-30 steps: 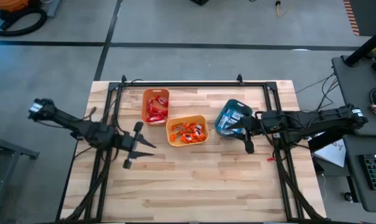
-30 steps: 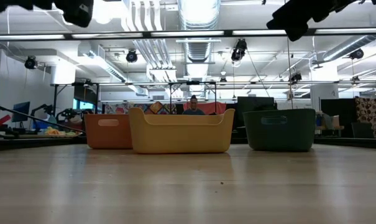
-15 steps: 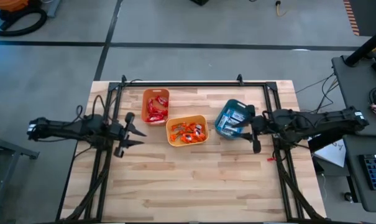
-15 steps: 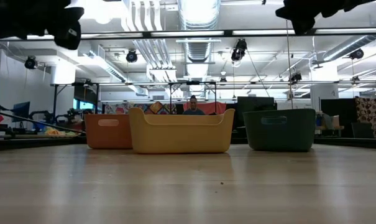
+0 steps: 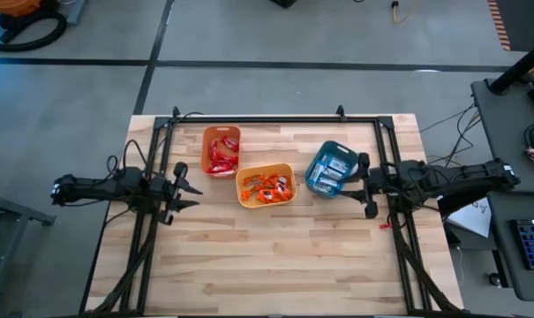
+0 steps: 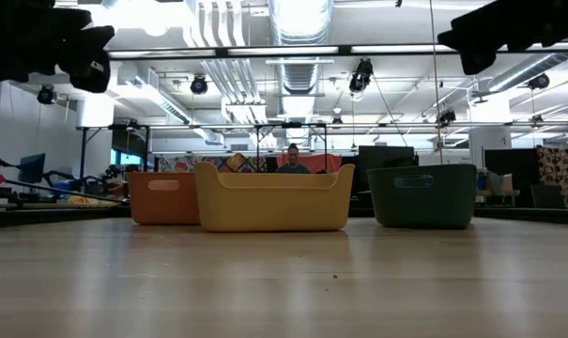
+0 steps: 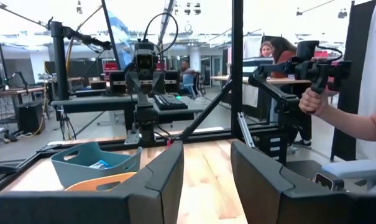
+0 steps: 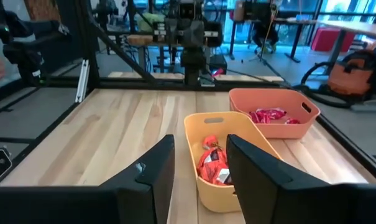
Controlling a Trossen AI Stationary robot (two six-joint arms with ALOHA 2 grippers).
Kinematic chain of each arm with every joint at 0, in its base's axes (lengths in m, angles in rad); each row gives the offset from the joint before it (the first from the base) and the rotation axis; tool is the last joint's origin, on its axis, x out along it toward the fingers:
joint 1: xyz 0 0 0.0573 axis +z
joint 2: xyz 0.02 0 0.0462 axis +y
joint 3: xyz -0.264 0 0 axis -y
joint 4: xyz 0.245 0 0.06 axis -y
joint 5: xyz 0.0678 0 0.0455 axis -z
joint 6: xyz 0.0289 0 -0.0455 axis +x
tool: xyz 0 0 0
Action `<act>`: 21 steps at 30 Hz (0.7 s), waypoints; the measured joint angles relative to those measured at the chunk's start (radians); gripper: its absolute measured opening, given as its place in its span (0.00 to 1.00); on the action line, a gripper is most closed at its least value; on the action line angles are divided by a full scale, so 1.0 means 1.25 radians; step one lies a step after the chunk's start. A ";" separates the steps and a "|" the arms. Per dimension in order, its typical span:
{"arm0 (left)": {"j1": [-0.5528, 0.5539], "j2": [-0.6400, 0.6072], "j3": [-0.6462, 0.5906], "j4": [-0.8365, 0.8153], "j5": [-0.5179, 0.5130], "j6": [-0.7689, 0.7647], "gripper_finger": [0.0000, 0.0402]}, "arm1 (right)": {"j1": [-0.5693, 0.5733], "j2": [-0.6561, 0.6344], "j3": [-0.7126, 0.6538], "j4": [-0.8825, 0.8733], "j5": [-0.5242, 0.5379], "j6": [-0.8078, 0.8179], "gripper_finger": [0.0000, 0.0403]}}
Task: Sort candy
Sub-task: Return to Home Position
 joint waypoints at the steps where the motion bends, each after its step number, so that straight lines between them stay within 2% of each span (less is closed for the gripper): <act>1: 0.000 -0.009 -0.006 0.001 0.000 0.000 0.29 | 0.000 -0.015 -0.006 -0.001 0.000 -0.002 0.35; 7: 0.002 -0.019 -0.046 0.020 -0.006 -0.024 0.29 | 0.000 -0.122 -0.049 -0.006 0.000 -0.005 0.36; 16: 0.003 -0.020 -0.046 0.006 -0.008 -0.025 0.29 | 0.000 -0.291 -0.147 -0.009 0.001 -0.005 0.32; 21: 0.003 -0.020 -0.046 -0.015 -0.008 -0.013 0.29 | 0.000 -0.291 -0.181 0.003 0.001 -0.008 0.32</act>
